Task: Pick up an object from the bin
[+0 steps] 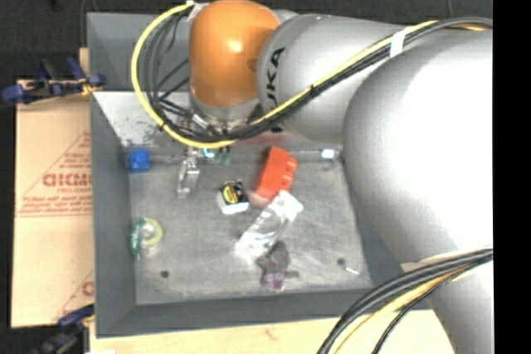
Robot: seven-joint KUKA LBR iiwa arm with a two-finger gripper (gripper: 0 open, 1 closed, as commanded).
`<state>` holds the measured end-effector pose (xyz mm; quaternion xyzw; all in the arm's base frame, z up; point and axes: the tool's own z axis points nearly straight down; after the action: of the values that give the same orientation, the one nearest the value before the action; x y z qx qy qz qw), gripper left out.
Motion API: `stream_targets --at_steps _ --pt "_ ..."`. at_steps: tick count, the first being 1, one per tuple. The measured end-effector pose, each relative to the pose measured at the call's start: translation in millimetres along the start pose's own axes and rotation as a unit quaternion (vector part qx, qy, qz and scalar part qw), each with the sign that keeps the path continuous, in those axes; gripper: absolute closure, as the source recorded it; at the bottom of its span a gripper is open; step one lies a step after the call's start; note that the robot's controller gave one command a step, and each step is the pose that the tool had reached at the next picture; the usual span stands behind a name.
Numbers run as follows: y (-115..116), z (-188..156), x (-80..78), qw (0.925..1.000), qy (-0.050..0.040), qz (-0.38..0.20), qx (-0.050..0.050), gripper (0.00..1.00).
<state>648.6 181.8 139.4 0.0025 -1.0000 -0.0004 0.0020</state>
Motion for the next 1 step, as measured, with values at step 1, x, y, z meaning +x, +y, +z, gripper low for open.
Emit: stream_targets --at_steps 1 --pt "-169.4 61.8 23.9 0.9932 -0.0085 -0.116 -0.003 0.00"
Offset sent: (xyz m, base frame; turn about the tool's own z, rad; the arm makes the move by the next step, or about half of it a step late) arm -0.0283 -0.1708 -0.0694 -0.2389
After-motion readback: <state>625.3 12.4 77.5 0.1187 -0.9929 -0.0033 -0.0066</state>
